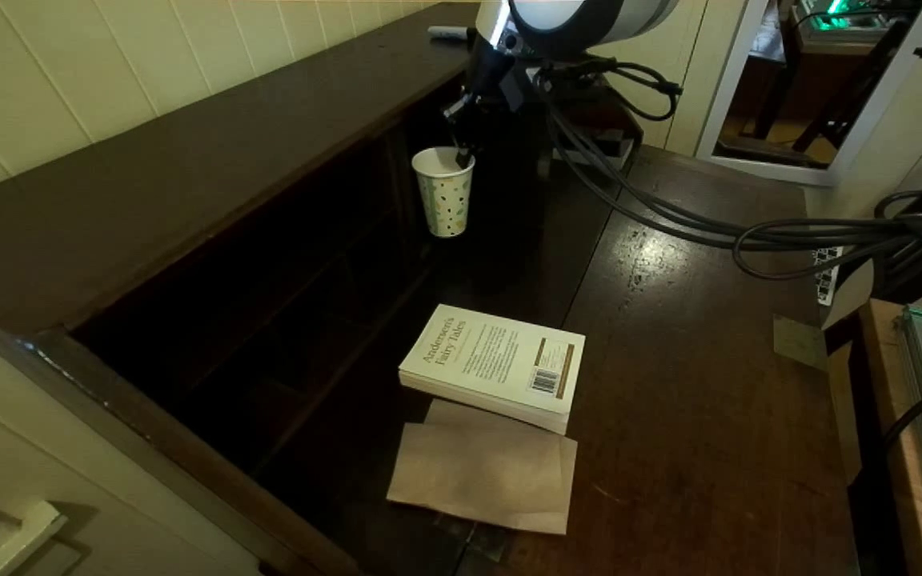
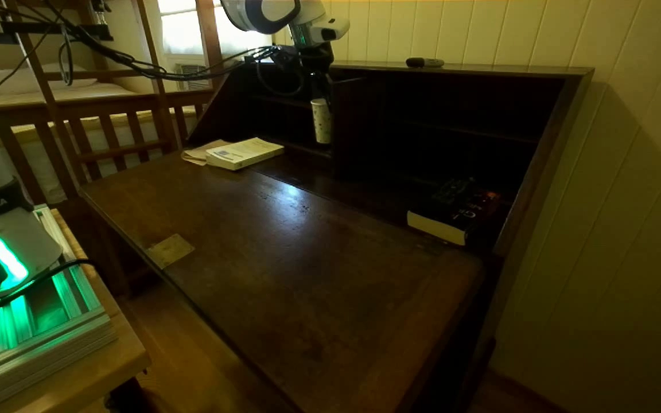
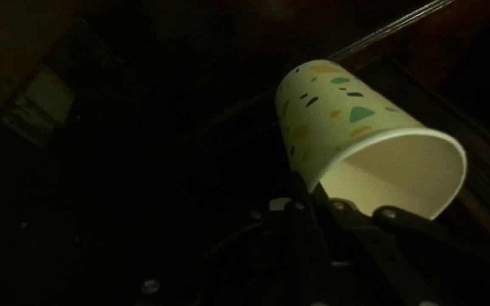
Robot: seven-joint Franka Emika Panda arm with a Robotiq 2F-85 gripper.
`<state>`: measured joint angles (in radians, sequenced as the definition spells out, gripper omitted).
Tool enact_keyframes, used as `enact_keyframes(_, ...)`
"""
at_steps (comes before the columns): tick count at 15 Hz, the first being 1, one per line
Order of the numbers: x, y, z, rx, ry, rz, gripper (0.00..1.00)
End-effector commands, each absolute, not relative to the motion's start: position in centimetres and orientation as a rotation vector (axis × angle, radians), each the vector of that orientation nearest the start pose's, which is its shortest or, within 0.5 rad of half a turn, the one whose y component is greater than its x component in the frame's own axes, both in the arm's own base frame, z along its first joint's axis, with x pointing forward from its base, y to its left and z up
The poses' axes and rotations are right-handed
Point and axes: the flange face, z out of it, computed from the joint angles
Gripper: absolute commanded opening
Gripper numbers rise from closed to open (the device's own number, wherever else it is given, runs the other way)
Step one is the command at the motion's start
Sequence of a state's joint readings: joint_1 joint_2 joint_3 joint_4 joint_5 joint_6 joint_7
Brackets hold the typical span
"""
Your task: Put the cup inside the small door on the desk, then close the door
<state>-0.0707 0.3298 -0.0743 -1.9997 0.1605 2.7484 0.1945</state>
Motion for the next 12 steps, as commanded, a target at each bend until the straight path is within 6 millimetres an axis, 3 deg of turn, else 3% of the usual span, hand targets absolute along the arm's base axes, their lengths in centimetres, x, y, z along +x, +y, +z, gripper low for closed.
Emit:
enact_keyframes(1,64.5,-10.0,33.0,-2.894,0.774,-0.682,0.01)
enact_keyframes(12,66.4,-10.3,30.7,-2.843,0.940,-0.735,0.01)
